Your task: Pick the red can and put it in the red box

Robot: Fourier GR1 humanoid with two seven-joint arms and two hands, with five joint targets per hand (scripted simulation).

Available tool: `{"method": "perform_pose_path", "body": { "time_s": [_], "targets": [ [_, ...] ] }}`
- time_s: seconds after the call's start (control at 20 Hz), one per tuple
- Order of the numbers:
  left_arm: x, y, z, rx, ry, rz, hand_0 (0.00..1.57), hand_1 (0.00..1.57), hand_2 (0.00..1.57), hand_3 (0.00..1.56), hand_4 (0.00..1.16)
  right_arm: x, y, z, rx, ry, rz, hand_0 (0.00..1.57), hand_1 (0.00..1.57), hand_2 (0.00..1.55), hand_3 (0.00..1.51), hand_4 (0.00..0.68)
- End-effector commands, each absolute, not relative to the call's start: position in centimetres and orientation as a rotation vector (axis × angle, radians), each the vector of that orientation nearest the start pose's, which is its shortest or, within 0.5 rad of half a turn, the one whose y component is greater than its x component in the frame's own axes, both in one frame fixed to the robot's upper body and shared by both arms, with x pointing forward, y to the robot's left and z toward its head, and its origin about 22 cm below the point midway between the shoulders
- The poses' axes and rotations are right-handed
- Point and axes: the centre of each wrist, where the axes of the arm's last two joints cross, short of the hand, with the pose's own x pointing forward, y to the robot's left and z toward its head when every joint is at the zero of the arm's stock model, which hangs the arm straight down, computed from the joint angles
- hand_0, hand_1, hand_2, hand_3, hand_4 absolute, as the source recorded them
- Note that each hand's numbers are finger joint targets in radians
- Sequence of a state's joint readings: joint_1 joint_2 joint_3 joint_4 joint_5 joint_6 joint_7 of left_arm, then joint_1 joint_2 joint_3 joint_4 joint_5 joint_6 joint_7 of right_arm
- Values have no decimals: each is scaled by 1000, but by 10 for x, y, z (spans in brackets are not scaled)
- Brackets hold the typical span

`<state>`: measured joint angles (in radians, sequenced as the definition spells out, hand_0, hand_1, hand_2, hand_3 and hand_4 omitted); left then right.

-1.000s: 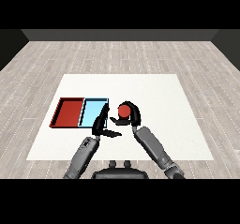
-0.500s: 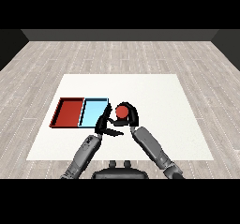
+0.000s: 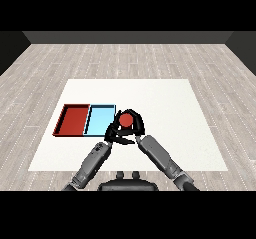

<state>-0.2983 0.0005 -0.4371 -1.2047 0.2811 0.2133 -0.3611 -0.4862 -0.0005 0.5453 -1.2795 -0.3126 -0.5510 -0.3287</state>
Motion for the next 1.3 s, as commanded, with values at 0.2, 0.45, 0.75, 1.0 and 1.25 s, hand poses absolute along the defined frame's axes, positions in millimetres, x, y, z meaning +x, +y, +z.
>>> {"method": "perform_pose_path", "body": {
  "time_s": [0.2, 0.45, 0.75, 1.0, 1.25],
  "targets": [
    [286, 79, 0, -386, -1760, -121, 0, 0, 0, 0, 0, 298, -41, 47, 243, -1904, 86, 1494, 1494, 1451, 1376, 617],
    [280, 84, -15, -372, -1762, -127, 0, 0, 0, 0, 157, 283, -41, 43, 256, -1876, 69, 1476, 1476, 1458, 1371, 642],
    [290, 97, -13, -122, -1719, 27, 742, 742, 887, 707, 824, 281, -40, 30, 257, -1909, 97, 1473, 1473, 1450, 1365, 626],
    [295, 92, -15, -61, -1661, -4, 1530, 1530, 1472, 1370, 863, 280, -24, 40, 263, -1883, 100, 1523, 1523, 1463, 1384, 623],
    [294, 75, -6, -23, -1734, 30, 1568, 1568, 1513, 1408, 1004, 271, -29, 31, 272, -1902, 100, 1463, 1463, 1447, 1379, 607]
  ]
}}
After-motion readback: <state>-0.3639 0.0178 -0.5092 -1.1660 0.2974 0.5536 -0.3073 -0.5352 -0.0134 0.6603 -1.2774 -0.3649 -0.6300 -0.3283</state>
